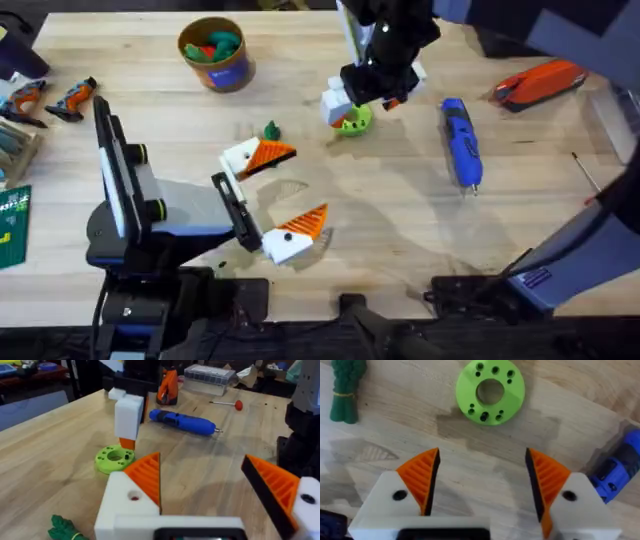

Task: Pick up the gripper from the table and insert it into the empty holder that is missing its gripper. Then pick up a screw, insert it into the mounting hole, and use the screwdriver to tighten it. Finally, clean up the table by picking up the vegetable and placing it into the bucket.

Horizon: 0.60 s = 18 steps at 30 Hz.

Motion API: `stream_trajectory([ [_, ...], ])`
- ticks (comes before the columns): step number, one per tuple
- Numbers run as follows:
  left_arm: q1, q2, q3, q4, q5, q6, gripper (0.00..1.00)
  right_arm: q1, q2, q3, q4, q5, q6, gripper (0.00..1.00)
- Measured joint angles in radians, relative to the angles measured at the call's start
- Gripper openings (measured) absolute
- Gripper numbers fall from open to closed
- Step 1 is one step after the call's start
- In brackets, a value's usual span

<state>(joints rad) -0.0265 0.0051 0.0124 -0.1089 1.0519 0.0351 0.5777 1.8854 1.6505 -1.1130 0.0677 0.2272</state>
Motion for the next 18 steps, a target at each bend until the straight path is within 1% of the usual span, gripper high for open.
stream_trajectory([
  [8, 0.000, 0.000, 0.000, 0.000, 0.000, 0.000, 0.985, 0.000, 0.047, 0.002, 0.043, 0.001, 0.011, 0.927],
  [11, 0.000, 0.000, 0.000, 0.000, 0.000, 0.000, 0.985, 0.000, 0.070, 0.002, 0.051, 0.004, 0.027, 0.890],
  [13, 0.000, 0.000, 0.000, 0.000, 0.000, 0.000, 0.985, 0.000, 0.083, 0.002, 0.054, 0.005, 0.039, 0.847],
  [18, 0.000, 0.000, 0.000, 0.000, 0.000, 0.000, 0.986, 0.000, 0.120, 0.002, 0.070, 0.007, 0.066, 0.787],
])
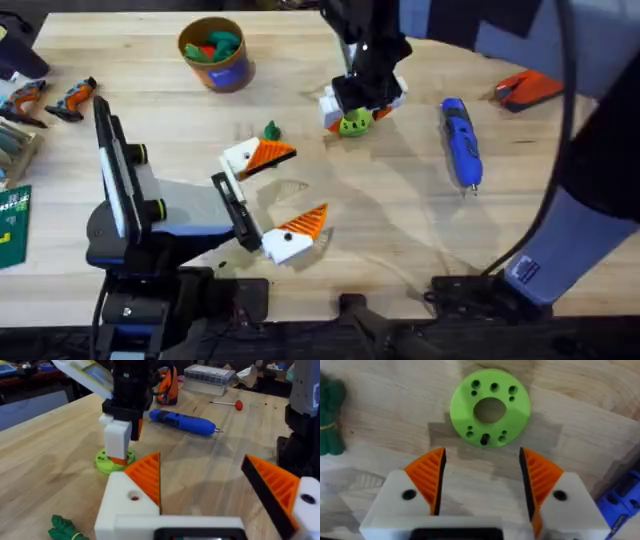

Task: Pick up the gripper from the table and insert it into the empty holder that is missing its gripper. Then pick up a screw, insert it into the mounting hole, and use the screwdriver to tighten it. Finally, clean up the table by picking up the vegetable and placing it into the bucket.

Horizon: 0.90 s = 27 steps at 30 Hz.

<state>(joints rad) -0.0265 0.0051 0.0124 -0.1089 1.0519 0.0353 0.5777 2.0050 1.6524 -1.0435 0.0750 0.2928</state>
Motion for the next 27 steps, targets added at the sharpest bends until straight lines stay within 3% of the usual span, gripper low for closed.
stream_trajectory([
  [12, 0.000, 0.000, 0.000, 0.000, 0.000, 0.000, 0.986, 0.000, 0.029, 0.000, 0.050, 0.000, 0.018, 0.540],
  [18, 0.000, 0.000, 0.000, 0.000, 0.000, 0.000, 0.985, 0.000, 0.029, 0.000, 0.050, 0.000, 0.018, 0.477],
  [27, 0.000, 0.000, 0.000, 0.000, 0.000, 0.000, 0.985, 0.000, 0.041, 0.002, 0.045, 0.008, 0.022, 0.466],
])
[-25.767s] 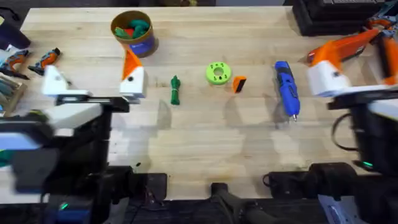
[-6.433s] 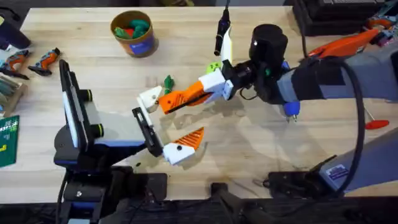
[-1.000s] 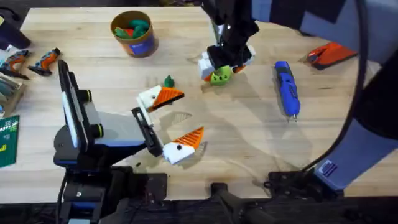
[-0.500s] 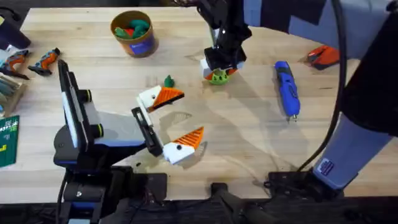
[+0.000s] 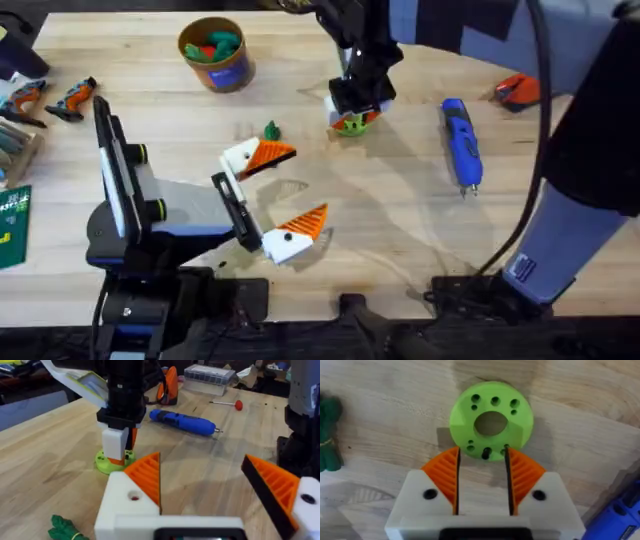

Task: Pick up the gripper from the table and insert it into the empty holder that is missing its gripper. Then pick up a screw, insert it into the mounting hole, and use the screwdriver to tighten it. Finally, clean up the table by picking up the vegetable and placing it into the bucket.

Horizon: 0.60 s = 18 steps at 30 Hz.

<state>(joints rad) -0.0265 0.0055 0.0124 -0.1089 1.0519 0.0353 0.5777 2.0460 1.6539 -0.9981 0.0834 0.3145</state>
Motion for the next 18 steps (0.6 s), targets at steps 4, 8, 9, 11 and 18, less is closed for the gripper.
stream_trajectory([
  [4, 0.000, 0.000, 0.000, 0.000, 0.000, 0.000, 0.985, 0.000, 0.018, 0.000, 0.004, 0.004, 0.000, 0.458],
  [8, 0.000, 0.000, 0.000, 0.000, 0.000, 0.000, 0.987, 0.000, 0.020, 0.000, 0.004, 0.006, 0.000, 0.410],
  [9, 0.000, 0.000, 0.000, 0.000, 0.000, 0.000, 0.987, 0.000, 0.020, 0.000, 0.004, 0.006, 0.000, 0.378],
  [11, 0.000, 0.000, 0.000, 0.000, 0.000, 0.000, 0.986, 0.000, 0.019, 0.000, 0.004, 0.006, 0.000, 0.343],
  [18, 0.000, 0.000, 0.000, 0.000, 0.000, 0.000, 0.987, 0.000, 0.020, 0.000, 0.003, 0.007, 0.001, 0.203],
])
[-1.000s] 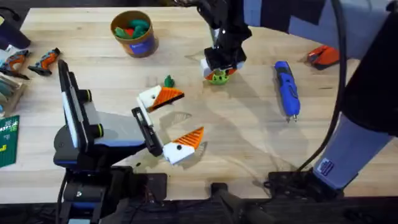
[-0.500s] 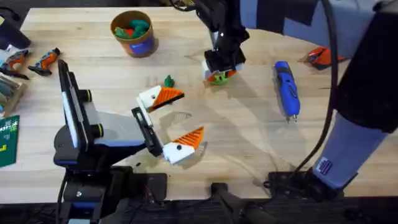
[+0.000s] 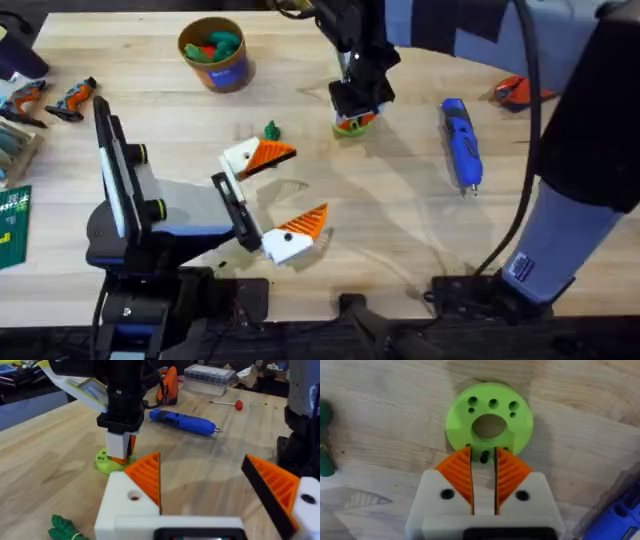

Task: Pick up the gripper from the table and insert it into the empty holder that is missing its gripper. Then pick up a screw, insert it into the mounting hole, and use the screwdriver to tighten it. Finally, clean up the table by picking up the vegetable and placing it into the bucket.

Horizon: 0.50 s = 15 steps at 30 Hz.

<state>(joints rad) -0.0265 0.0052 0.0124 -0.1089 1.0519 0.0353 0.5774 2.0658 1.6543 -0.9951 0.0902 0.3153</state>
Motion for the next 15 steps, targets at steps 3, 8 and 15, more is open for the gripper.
stream_trajectory([
  [3, 0.000, 0.000, 0.000, 0.000, 0.000, 0.000, 0.986, 0.000, 0.000, 0.000, -0.001, 0.000, 0.000, 0.165],
  [8, 0.000, 0.000, 0.000, 0.000, 0.000, 0.000, 0.985, 0.000, 0.000, 0.000, -0.007, 0.002, 0.000, 0.146],
  [15, 0.000, 0.000, 0.000, 0.000, 0.000, 0.000, 0.985, 0.000, 0.000, 0.000, -0.011, 0.003, 0.000, 0.107],
])
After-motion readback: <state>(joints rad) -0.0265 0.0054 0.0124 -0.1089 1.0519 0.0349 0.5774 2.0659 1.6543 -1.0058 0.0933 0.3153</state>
